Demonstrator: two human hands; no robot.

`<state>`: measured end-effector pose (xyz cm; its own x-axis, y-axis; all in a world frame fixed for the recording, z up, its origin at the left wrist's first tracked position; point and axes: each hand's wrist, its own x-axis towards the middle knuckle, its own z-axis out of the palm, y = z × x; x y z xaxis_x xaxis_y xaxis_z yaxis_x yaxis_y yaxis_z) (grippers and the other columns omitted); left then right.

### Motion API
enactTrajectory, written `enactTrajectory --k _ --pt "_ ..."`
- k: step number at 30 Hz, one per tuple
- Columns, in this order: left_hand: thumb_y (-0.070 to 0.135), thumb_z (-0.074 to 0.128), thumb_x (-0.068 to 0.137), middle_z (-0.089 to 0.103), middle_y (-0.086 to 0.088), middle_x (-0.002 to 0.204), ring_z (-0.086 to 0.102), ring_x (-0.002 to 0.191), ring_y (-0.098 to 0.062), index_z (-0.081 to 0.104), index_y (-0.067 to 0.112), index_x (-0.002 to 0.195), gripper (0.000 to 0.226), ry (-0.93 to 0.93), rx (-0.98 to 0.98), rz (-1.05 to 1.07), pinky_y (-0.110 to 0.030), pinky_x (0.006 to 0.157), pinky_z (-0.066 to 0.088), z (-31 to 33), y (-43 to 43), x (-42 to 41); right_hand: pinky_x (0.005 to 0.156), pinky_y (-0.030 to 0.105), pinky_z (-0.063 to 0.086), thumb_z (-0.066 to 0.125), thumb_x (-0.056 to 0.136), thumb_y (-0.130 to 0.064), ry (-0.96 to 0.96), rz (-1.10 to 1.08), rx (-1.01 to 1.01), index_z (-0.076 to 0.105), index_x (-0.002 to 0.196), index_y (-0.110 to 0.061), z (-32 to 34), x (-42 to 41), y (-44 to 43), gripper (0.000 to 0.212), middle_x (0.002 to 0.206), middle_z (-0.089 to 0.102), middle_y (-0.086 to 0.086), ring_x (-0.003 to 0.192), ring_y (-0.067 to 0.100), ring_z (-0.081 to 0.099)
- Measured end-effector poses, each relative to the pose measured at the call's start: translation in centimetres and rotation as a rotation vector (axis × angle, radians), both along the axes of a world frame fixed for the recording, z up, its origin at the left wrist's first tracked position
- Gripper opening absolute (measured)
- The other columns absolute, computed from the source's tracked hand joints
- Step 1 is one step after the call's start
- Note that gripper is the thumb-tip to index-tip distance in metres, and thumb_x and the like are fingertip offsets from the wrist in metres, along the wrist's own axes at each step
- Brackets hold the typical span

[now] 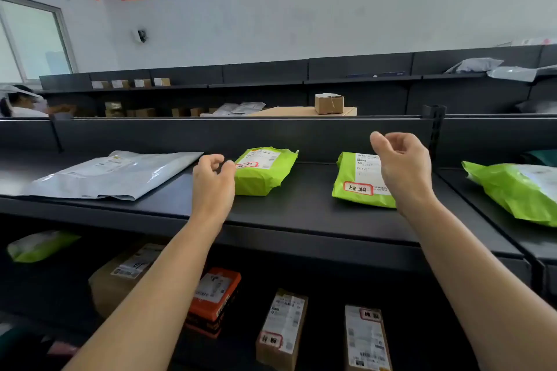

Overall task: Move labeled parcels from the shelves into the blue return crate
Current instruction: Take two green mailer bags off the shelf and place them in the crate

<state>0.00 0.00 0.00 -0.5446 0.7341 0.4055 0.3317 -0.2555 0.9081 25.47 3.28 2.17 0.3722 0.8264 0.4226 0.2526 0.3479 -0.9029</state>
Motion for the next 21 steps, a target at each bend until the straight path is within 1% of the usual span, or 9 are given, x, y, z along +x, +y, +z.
enactTrajectory --k 3,5,6,9,11,14,15,18,21 --pt "0.038 0.050 0.090 0.045 -0.011 0.136 0.050 0.107 -0.025 0.044 0.010 0.132 0.051 0.123 -0.292 0.048 -0.031 0.080 0.036 0.1 1.9 -1.5 0.104 0.049 0.039 0.059 0.082 -0.050 -0.131 -0.129 -0.159 0.052 0.124 -0.015 -0.2 0.9 1.4 0.055 0.133 0.049 0.008 0.123 0.029 0.045" --pt "0.043 0.051 0.089 0.045 -0.014 0.139 0.048 0.117 -0.031 0.041 0.004 0.135 0.061 0.163 -0.402 0.012 -0.032 0.081 0.035 0.3 2.9 -2.0 0.108 0.049 0.034 0.059 0.083 -0.047 -0.153 -0.189 -0.269 0.049 0.129 -0.012 -0.2 1.7 2.1 0.059 0.139 0.042 0.012 0.128 0.033 0.039" --pt "0.045 0.052 0.089 0.049 -0.016 0.136 0.050 0.116 -0.032 0.043 0.000 0.133 0.063 0.179 -0.419 0.001 -0.032 0.079 0.036 0.1 3.5 -2.2 0.109 0.048 0.032 0.060 0.084 -0.046 -0.155 -0.214 -0.321 0.047 0.130 -0.011 -0.2 2.1 2.4 0.060 0.141 0.039 0.014 0.130 0.034 0.036" --pt "0.049 0.057 0.086 0.059 -0.021 0.122 0.056 0.106 -0.035 0.053 -0.006 0.121 0.065 0.203 -0.439 0.003 -0.031 0.065 0.034 0.3 4.4 -2.8 0.108 0.046 0.033 0.060 0.084 -0.044 -0.194 -0.254 -0.473 0.047 0.129 -0.004 -0.3 3.0 3.5 0.062 0.142 0.038 0.018 0.129 0.038 0.036" --pt "0.051 0.058 0.085 0.062 -0.021 0.116 0.059 0.103 -0.034 0.053 -0.005 0.120 0.067 0.187 -0.470 -0.017 -0.030 0.064 0.034 0.4 4.9 -3.2 0.104 0.047 0.038 0.060 0.084 -0.044 -0.236 -0.224 -0.521 0.049 0.126 0.000 -0.6 3.2 4.1 0.062 0.135 0.047 0.020 0.125 0.039 0.043" --pt "0.052 0.059 0.084 0.059 -0.015 0.096 0.052 0.066 -0.018 0.054 -0.005 0.120 0.067 0.171 -0.503 -0.070 -0.029 0.055 0.032 0.7 5.1 -3.2 0.100 0.046 0.042 0.061 0.084 -0.047 -0.293 -0.219 -0.547 0.053 0.120 -0.002 -0.9 3.0 4.6 0.059 0.127 0.056 0.018 0.121 0.038 0.046" --pt "0.052 0.060 0.083 0.058 -0.013 0.094 0.048 0.061 -0.015 0.054 -0.005 0.120 0.068 0.169 -0.508 -0.075 -0.029 0.052 0.032 0.8 5.1 -3.3 0.100 0.045 0.041 0.061 0.083 -0.047 -0.317 -0.227 -0.557 0.055 0.115 -0.004 -1.0 3.0 4.6 0.054 0.125 0.057 0.017 0.121 0.037 0.046" --pt "0.049 0.064 0.082 0.059 -0.012 0.089 0.049 0.056 -0.014 0.056 -0.005 0.117 0.065 0.140 -0.522 -0.091 -0.027 0.049 0.031 0.9 5.3 -3.4 0.097 0.041 0.037 0.061 0.084 -0.044 -0.382 -0.244 -0.582 0.050 0.092 -0.009 -0.9 2.8 4.4 0.037 0.121 0.057 0.016 0.123 0.037 0.043" --pt "0.037 0.070 0.081 0.057 -0.009 0.076 0.051 0.056 -0.015 0.055 -0.004 0.112 0.053 0.047 -0.518 -0.126 -0.024 0.047 0.033 1.3 5.7 -3.4 0.097 0.042 0.036 0.061 0.085 -0.044 -0.400 -0.234 -0.597 0.054 0.096 -0.007 -0.8 2.6 4.4 0.039 0.122 0.058 0.016 0.124 0.038 0.042"
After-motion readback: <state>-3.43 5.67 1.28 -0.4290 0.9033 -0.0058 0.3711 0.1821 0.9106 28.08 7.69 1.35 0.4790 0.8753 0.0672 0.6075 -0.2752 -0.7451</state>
